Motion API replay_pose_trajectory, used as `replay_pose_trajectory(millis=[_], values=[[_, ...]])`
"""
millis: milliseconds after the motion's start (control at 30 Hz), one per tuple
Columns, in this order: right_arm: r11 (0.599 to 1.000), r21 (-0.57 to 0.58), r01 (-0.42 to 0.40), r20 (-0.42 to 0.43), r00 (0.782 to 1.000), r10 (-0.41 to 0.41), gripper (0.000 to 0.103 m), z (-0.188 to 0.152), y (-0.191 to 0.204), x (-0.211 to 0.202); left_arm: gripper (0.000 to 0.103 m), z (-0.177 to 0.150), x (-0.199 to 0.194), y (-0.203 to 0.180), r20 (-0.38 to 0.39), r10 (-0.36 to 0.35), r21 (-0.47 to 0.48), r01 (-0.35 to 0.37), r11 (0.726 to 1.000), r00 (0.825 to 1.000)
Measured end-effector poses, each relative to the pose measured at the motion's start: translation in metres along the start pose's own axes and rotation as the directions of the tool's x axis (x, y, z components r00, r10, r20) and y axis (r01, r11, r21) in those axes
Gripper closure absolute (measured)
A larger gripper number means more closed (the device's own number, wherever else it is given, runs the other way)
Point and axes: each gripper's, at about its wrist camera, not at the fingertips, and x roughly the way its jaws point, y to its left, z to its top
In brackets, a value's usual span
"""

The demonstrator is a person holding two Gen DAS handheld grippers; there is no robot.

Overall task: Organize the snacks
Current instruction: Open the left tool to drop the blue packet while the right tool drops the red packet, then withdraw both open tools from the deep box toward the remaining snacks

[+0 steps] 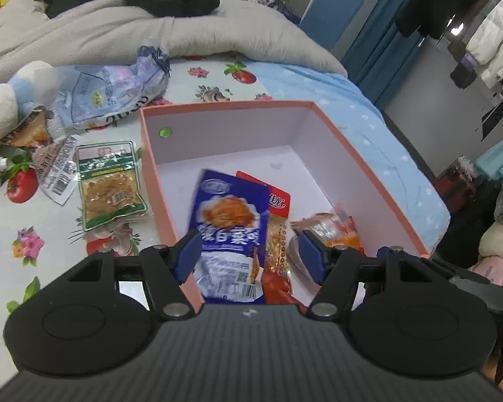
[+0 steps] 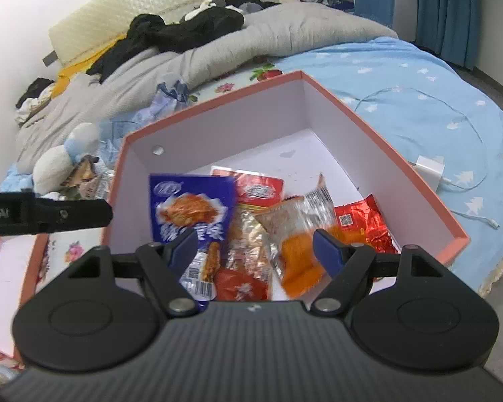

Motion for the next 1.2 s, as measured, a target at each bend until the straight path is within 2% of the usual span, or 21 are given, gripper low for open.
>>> replay_pose_trajectory(millis=[367, 533, 667, 833, 1000, 1200], values=[[0.999, -0.008, -0.04, 0.106, 0.994, 0.04, 0.026, -0.02, 0.035, -0.071, 0.034, -0.045, -0.088, 0.008, 0.096, 0.0, -0.015, 0.002, 1.0, 0.995], [0.998, -0.026, -0.048, 0.144, 0.988, 0.052, 0.026, -0.034, 0.049, -0.102, 0.034, -0.069, -0.135, 0.011, 0.166, 0.031, -0.006, -0.03, 1.0, 0.986], [0.996, -0.059, -0.063, 0.176, 0.982, 0.072, 0.026, -0.049, 0.059, -0.124, 0.034, -0.092, -0.172, 0.016, 0.215, 0.028, -0.016, -0.025, 1.0, 0.976], [0.989, -0.094, -0.111, 0.173, 0.977, 0.126, 0.026, -0.064, 0.073, -0.144, 0.034, -0.126, -0.206, 0.023, 0.252, 0.036, -0.059, -0.021, 0.998, 0.967], [0.981, -0.121, -0.151, 0.161, 0.972, 0.169, 0.026, -0.083, 0.087, -0.151, 0.034, -0.158, -0.234, 0.028, 0.294, 0.081, -0.081, -0.059, 0.995, 0.952], [0.967, -0.161, -0.199, 0.132, 0.966, 0.221, 0.026, -0.105, 0.103, -0.152, 0.034, -0.191, -0.247, 0.04, 0.285, 0.128, -0.104, -0.102, 0.989, 0.95]])
